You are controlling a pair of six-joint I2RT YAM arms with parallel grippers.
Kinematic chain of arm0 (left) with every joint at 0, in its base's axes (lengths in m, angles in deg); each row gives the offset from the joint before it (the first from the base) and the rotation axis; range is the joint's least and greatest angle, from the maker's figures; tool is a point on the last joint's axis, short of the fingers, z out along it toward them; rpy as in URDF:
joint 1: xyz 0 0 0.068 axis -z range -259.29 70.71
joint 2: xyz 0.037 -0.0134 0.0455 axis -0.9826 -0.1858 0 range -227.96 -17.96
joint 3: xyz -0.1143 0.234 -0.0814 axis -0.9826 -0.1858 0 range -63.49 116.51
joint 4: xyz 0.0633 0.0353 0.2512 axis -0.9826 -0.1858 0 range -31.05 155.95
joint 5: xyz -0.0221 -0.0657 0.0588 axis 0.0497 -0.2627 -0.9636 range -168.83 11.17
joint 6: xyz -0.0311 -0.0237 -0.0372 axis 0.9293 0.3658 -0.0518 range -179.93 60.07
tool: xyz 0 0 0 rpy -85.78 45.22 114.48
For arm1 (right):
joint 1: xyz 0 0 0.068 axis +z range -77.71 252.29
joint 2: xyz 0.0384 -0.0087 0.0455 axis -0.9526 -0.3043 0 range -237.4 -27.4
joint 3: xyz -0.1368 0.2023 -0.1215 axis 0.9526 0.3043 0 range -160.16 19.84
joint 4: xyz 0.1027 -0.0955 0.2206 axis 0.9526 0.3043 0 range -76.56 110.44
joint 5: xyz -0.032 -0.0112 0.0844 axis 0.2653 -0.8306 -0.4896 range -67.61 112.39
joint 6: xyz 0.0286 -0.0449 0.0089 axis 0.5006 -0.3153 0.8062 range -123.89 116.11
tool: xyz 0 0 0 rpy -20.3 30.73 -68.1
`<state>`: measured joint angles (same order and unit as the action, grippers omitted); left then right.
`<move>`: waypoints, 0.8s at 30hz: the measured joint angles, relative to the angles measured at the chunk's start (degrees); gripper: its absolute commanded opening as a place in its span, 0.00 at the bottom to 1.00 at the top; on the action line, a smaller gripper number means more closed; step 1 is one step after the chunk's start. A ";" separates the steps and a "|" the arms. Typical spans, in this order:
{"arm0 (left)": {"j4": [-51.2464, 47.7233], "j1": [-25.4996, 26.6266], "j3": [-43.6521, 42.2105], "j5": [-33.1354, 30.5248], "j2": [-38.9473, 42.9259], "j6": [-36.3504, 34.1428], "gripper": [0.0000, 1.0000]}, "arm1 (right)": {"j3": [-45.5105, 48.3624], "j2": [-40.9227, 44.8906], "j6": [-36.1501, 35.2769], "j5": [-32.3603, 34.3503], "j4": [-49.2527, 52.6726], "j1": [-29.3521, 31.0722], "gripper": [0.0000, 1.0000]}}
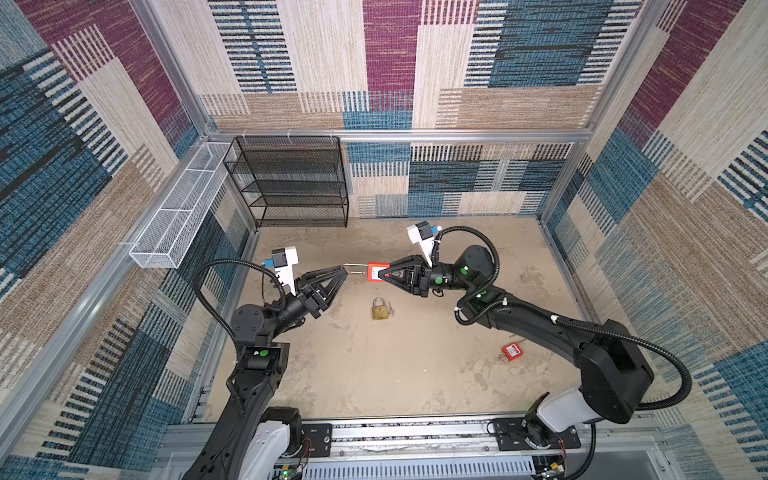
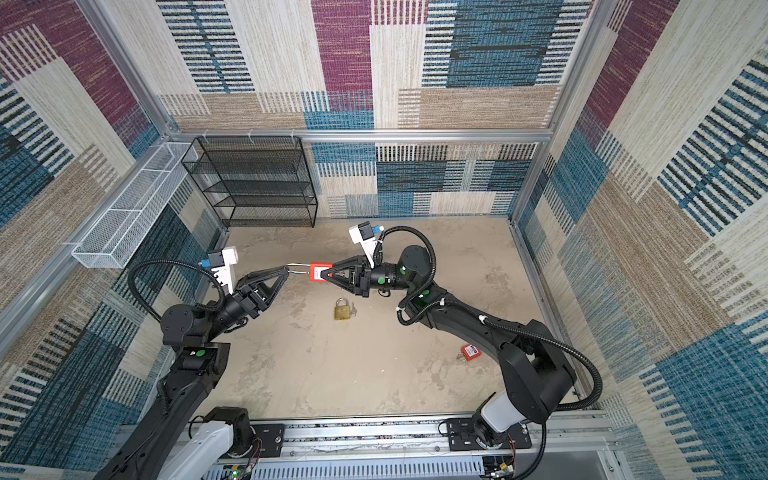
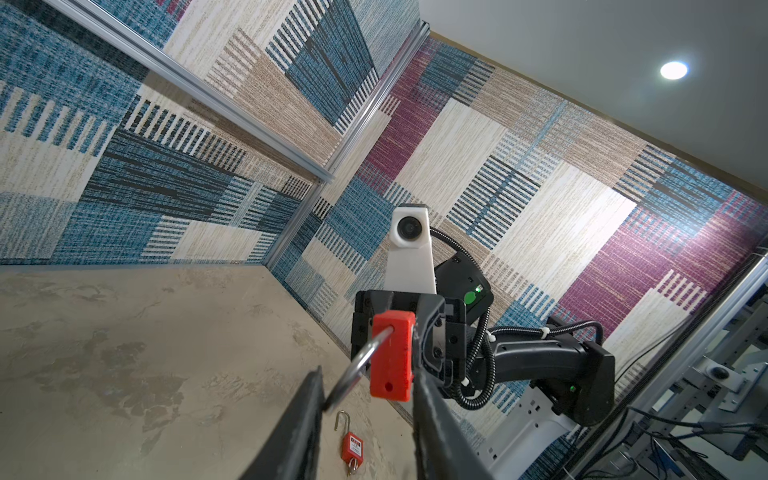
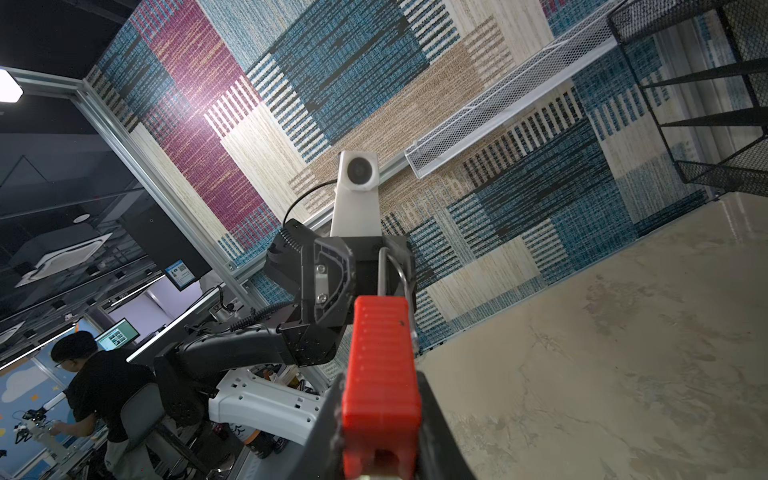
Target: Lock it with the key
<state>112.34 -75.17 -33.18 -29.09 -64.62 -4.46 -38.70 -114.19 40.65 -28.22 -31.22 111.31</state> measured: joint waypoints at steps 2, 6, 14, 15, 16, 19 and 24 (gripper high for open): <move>0.20 0.00 0.00 0.00 -0.09 0.09 0.26 | 0.04 0.00 -0.02 0.02 0.00 0.00 0.06; 0.50 0.02 -0.11 0.00 -0.09 0.11 0.23 | 0.07 0.04 -0.04 0.04 0.00 0.00 0.06; 0.68 0.02 -0.17 0.00 -0.11 0.33 0.10 | 0.07 0.07 -0.96 0.04 0.00 0.00 0.06; 0.70 0.02 -0.20 0.00 -0.09 0.33 0.08 | 0.04 0.07 -0.94 0.02 0.02 0.00 0.06; 0.66 0.02 -0.20 0.00 -0.07 0.33 0.08 | 0.00 0.07 -1.05 0.00 0.13 0.00 0.06; -0.02 0.00 -0.13 0.11 0.33 0.26 0.09 | -0.07 0.13 -1.55 -0.17 0.61 0.00 0.06; -1.05 0.00 -0.02 0.22 1.46 -0.42 0.09 | -0.44 0.24 -2.01 -0.76 0.83 0.00 0.06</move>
<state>111.29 -75.17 -33.20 -28.87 -63.15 -4.88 -39.14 -113.95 38.63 -28.98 -30.39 111.31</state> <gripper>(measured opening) 0.091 0.227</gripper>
